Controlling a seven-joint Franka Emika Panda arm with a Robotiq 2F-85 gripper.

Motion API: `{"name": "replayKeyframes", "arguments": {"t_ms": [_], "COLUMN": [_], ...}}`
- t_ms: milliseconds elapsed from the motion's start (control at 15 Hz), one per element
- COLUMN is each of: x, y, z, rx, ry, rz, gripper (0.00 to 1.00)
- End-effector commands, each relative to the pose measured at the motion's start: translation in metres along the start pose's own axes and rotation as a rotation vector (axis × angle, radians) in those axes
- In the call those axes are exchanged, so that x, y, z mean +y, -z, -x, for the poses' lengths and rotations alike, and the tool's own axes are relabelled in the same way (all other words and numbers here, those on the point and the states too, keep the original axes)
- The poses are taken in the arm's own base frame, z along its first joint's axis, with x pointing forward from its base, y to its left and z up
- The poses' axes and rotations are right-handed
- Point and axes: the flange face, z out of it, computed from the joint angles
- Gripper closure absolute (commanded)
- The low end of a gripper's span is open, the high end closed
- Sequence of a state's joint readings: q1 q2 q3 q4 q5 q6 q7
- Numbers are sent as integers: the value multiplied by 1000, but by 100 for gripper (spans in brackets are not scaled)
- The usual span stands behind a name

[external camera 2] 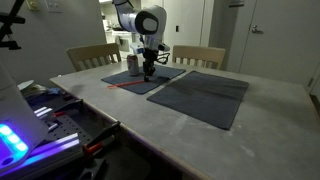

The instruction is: Place the red straw in the can

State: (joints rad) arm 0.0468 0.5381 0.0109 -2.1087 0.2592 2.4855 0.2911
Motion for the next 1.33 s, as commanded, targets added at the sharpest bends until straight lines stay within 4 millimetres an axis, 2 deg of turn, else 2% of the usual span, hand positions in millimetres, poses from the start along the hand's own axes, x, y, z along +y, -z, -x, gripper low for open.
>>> {"name": "replayKeyframes", "arguments": {"t_ms": [0, 467, 1267], "x": [10, 22, 10], "y": [-8, -1, 27], "z": [2, 5, 22], "rx": [-46, -56, -1], "ry": [-44, -126, -206], "rz": [-26, -45, 104], "gripper": [98, 98, 98]}}
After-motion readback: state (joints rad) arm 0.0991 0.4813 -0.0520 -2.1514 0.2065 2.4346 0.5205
